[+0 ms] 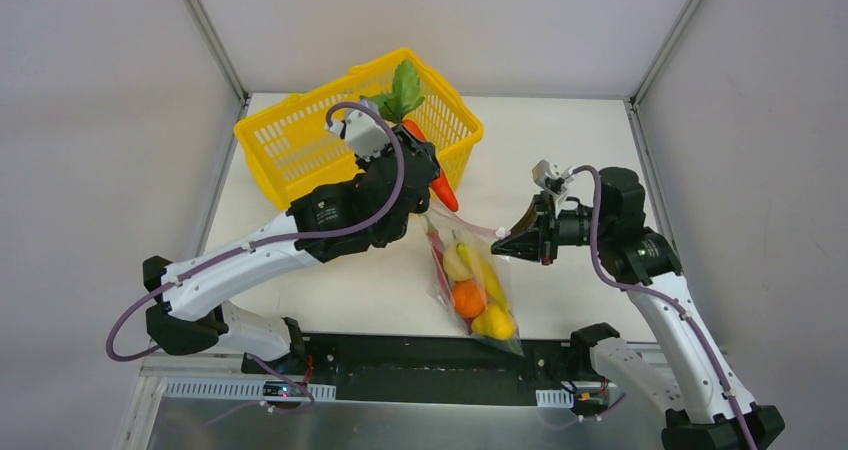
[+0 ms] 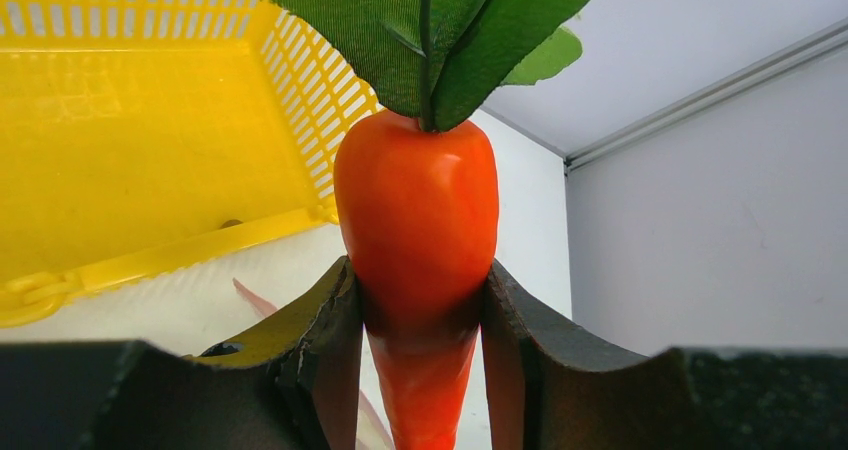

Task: Place the food in the zip-top bag and seal the zipper

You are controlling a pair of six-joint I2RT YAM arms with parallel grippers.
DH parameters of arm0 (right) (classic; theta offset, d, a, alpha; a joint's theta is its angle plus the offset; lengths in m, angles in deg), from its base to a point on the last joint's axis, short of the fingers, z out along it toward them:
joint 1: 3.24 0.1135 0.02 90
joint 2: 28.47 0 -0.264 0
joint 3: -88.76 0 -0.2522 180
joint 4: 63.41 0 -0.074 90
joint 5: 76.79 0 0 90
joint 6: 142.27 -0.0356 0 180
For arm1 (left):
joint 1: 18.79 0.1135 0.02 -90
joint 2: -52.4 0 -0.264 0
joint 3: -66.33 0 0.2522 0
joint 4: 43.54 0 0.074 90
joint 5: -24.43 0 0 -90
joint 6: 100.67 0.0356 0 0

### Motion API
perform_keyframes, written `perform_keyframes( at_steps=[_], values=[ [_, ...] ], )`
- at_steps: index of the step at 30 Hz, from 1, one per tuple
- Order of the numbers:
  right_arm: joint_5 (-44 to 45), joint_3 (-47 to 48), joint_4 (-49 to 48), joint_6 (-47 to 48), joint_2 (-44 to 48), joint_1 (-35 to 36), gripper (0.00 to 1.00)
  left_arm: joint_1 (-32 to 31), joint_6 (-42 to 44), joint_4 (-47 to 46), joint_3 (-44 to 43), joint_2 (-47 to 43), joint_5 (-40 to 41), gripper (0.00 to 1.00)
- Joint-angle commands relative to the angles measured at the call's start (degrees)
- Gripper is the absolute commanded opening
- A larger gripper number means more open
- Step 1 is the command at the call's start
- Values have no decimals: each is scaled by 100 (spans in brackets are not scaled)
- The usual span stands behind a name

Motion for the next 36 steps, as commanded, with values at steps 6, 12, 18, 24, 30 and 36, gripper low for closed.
perform_keyframes(
  at_steps=[6, 12, 18, 24, 30, 36],
  values=[
    [1074, -174, -141, -126, 48, 266, 0, -59, -49, 167, 181, -20, 399, 12],
    [1999, -190, -64, -85, -193, 862, 0, -56, -153, 266, 330, -71, 597, 12],
    [2166, -221, -200, -119, -213, 1105, 0, -56, -209, 415, 306, 21, 749, 13],
    [2220, -239, -260, -152, -154, 1193, 0, -46, -238, 431, 253, 219, 778, 14],
    [2185, -283, -337, -202, -43, 1209, 0, -19, -413, 567, 113, 572, 671, 16],
    [2193, -292, -372, -242, 70, 1224, 0, 13, -889, 715, 155, 825, 607, 17]
  ],
)
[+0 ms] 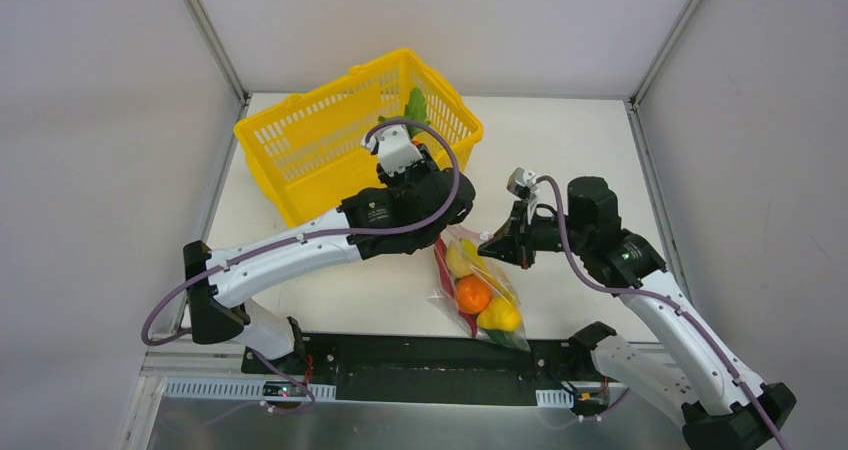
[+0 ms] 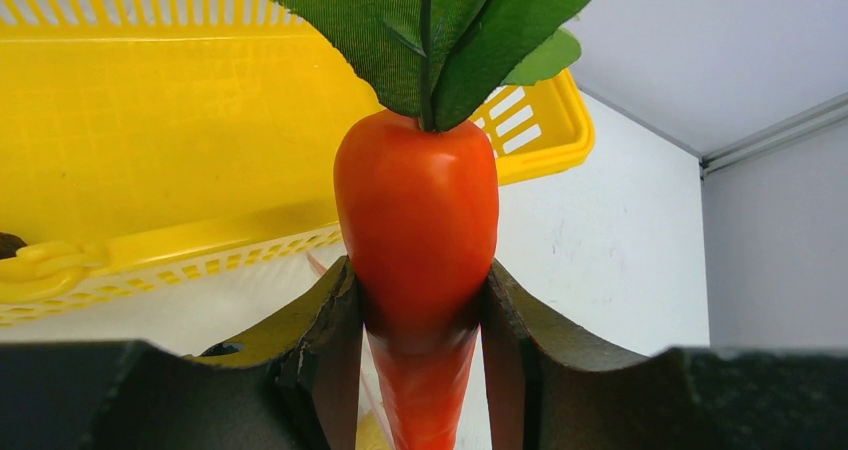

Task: Place the food in the zip-top bag and seal the zipper

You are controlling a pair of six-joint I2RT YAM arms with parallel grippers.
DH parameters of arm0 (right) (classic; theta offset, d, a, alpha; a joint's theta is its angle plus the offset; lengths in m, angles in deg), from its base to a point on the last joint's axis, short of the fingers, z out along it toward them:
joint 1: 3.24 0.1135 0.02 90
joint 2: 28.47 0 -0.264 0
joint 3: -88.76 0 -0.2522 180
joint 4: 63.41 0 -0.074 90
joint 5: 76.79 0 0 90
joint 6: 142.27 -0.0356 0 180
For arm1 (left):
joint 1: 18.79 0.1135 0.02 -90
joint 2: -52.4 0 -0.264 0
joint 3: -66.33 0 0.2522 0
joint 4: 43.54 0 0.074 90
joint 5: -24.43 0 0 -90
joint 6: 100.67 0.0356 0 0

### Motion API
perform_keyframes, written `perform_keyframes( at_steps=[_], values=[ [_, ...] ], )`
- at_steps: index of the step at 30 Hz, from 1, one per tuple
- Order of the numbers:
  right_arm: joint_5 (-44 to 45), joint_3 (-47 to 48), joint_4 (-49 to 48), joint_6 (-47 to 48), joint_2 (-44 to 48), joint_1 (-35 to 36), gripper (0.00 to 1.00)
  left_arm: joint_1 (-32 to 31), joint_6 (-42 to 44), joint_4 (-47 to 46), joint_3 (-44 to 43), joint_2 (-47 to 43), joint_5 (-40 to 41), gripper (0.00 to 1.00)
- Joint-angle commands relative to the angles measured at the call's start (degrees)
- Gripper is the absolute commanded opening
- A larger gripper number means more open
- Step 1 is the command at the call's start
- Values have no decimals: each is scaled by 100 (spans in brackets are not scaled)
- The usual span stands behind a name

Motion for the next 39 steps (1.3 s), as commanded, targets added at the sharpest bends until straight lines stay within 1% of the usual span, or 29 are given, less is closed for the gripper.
perform_keyframes(
  at_steps=[1, 5, 7, 10, 14, 16, 18, 21, 24, 26, 28, 31, 32, 34, 36, 38, 39],
  values=[
    [-32, -37, -286, -77, 177, 44, 0, 11, -461, 189, -146, 105, 31, 17],
    [141, -54, -338, -117, 297, 39, 0, 20, -685, 301, -54, 61, -183, 15],
    [380, -103, -435, -176, 337, 40, 0, 11, -720, 157, 145, -36, -357, 13],
    [773, -270, -844, -400, 467, 39, 0, 11, -881, 164, 424, -76, -574, 13],
    [755, -508, -1384, -698, 681, 43, 0, -39, -1295, 256, 713, -53, -820, 12],
    [659, -585, -1559, -796, 734, 36, 0, -113, -1382, 97, 819, -37, -919, 13],
    [583, -603, -1633, -848, 760, 41, 0, -174, -1427, 47, 817, 29, -951, 16],
    [617, -610, -1635, -876, 830, 42, 0, -239, -1628, 383, 698, 169, -903, 18],
    [862, -673, -1666, -896, 951, 38, 0, -358, -1647, 407, 750, 193, -872, 20],
    [989, -777, -1856, -988, 1060, 39, 0, -460, -1583, 363, 778, 185, -766, 24],
    [1089, -962, -2258, -1155, 1226, 41, 0, -555, -1514, 350, 802, 148, -692, 29],
    [936, -1193, -2643, -1293, 1359, 42, 0, -707, -1420, 212, 906, 84, -641, 37],
    [843, -1238, -2704, -1304, 1384, 39, 0, -731, -1428, 190, 922, 79, -662, 46],
    [739, -1323, -2797, -1327, 1436, 39, 0, -743, -1418, 227, 933, 79, -788, 54],
    [701, -1391, -2844, -1343, 1498, 39, 0, -744, -1429, 209, 993, 80, -911, 66],
    [680, -1490, -2910, -1368, 1564, 43, 0, -749, -1340, 62, 1105, 68, -1057, 75],
    [670, -1525, -2934, -1375, 1597, 43, 0, -749, -1267, -67, 1188, 43, -1117, 78]
  ],
)
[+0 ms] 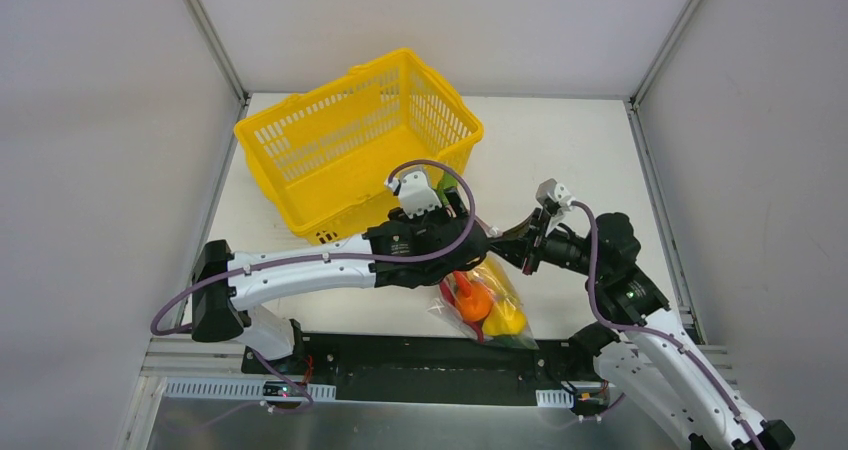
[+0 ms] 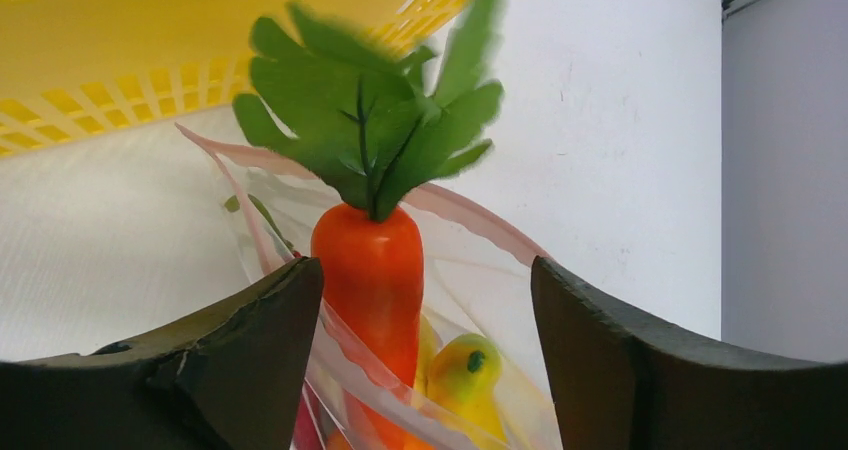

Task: Place the food in the zip-top bag and seal the zipper

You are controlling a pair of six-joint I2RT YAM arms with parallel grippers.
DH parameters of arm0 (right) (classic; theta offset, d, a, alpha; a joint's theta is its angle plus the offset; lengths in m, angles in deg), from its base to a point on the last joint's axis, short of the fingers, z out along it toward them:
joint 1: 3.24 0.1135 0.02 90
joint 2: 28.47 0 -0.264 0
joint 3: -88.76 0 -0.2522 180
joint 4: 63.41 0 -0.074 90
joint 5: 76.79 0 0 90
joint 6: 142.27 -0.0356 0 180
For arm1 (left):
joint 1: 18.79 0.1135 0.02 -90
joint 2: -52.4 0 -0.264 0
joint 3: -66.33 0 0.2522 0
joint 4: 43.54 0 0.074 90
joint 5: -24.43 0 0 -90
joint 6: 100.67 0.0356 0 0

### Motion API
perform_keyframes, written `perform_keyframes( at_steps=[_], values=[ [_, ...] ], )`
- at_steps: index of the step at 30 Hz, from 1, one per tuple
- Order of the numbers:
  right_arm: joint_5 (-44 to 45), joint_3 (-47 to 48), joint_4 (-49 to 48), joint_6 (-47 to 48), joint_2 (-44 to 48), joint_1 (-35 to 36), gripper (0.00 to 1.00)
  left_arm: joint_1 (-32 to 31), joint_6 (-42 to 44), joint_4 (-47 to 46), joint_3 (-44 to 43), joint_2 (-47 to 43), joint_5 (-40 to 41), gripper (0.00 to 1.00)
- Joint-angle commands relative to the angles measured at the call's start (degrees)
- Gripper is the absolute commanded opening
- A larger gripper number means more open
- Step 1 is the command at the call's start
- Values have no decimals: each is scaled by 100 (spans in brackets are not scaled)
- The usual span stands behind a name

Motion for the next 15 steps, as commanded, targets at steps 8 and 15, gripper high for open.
perform_keyframes(
  at_steps=[8, 15],
  values=[
    [-354, -148, -743, -131, 258, 22, 0, -41, 1866, -2028, 1112, -829, -353, 93],
    [-519, -140, -593, -42, 227, 28, 0, -32, 3405, -1964, 997, -1251, -272, 99]
  ],
)
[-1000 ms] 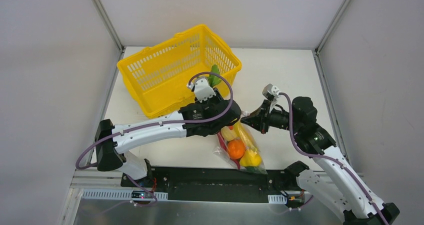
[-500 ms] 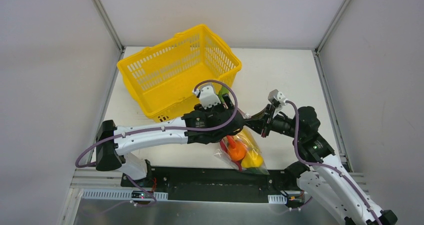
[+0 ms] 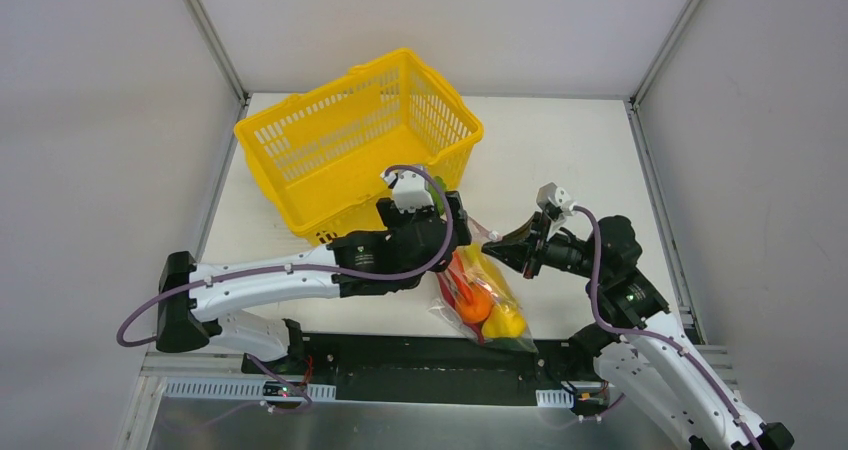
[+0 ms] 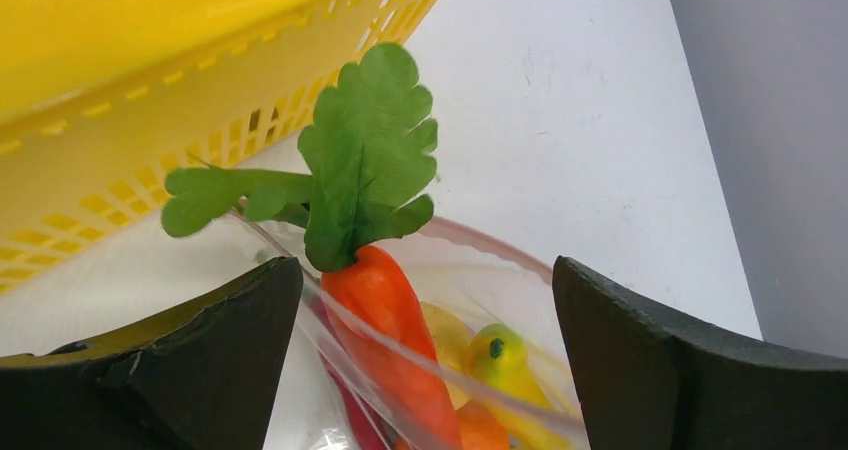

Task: Place the food in the zip-top bag and seal the zipper

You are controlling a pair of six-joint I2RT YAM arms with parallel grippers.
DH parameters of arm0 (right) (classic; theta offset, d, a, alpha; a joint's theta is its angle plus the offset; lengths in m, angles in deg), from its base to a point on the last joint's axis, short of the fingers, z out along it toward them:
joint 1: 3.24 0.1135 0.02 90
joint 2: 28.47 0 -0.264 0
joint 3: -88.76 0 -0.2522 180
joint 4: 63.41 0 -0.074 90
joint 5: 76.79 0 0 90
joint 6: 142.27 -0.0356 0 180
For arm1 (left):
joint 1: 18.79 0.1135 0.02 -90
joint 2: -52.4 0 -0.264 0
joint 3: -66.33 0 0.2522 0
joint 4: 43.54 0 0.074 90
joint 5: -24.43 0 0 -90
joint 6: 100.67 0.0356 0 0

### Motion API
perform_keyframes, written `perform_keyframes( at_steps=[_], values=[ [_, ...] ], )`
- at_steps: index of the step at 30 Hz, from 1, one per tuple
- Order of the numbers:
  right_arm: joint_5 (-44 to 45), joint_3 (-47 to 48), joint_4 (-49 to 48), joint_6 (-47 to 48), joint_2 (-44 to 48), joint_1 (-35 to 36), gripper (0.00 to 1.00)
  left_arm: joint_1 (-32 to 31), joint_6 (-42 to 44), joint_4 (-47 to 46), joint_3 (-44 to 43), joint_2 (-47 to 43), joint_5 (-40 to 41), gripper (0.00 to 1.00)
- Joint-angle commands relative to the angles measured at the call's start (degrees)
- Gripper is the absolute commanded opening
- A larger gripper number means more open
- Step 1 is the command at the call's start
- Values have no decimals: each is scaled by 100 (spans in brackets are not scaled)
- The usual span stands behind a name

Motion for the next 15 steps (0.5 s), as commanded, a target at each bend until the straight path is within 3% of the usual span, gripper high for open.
perform_keyframes(
  at_steps=[1, 8, 15],
  values=[
    [-287, 78, -357, 32, 47, 25, 0, -27, 1403, -151, -178, -293, 60, 99],
    [-428, 174, -191, 49, 112, 30, 0, 316, 1521, 511, -290, -316, -59, 99],
    [-534, 231, -11, 59, 147, 26, 0, 950, 2001, -73, 131, -535, -1088, 99]
  ],
)
